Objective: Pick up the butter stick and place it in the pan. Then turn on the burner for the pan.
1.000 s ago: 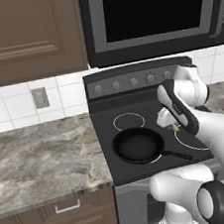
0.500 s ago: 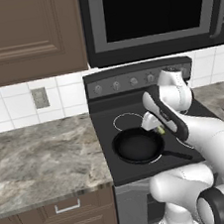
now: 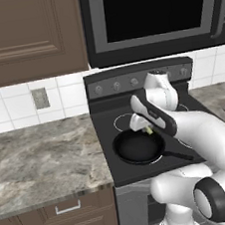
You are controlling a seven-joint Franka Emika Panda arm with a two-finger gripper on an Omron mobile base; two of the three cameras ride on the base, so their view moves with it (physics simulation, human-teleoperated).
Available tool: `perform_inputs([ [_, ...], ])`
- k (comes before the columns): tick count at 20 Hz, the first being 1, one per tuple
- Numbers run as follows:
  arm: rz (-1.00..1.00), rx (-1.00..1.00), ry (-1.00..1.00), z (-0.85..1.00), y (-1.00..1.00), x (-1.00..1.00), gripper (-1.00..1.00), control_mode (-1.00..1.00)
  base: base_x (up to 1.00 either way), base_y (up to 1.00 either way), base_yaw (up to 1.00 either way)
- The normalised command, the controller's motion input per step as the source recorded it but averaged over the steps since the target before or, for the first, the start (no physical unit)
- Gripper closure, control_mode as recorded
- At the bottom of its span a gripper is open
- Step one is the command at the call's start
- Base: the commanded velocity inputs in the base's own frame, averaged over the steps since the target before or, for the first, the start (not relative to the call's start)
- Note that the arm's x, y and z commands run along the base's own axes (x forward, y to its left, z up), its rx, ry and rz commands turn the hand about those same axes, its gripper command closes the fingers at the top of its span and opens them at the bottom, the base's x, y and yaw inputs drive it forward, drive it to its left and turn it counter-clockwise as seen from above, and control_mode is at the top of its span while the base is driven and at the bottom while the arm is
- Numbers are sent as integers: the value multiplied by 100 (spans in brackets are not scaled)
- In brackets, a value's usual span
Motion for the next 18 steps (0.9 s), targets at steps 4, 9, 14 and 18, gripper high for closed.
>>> perform_inputs([
  [4, 0, 0, -1, -32, 0, 8, 100, -100, 0, 0, 0],
  [9, -1, 0, -2, -40, 0, 0, 100, -100, 0, 0, 0],
  [14, -1, 0, -1, -36, 0, 2, 100, -100, 0, 0, 0],
  [18, -1, 0, 0, -26, 0, 3, 100, -100, 0, 0, 0],
])
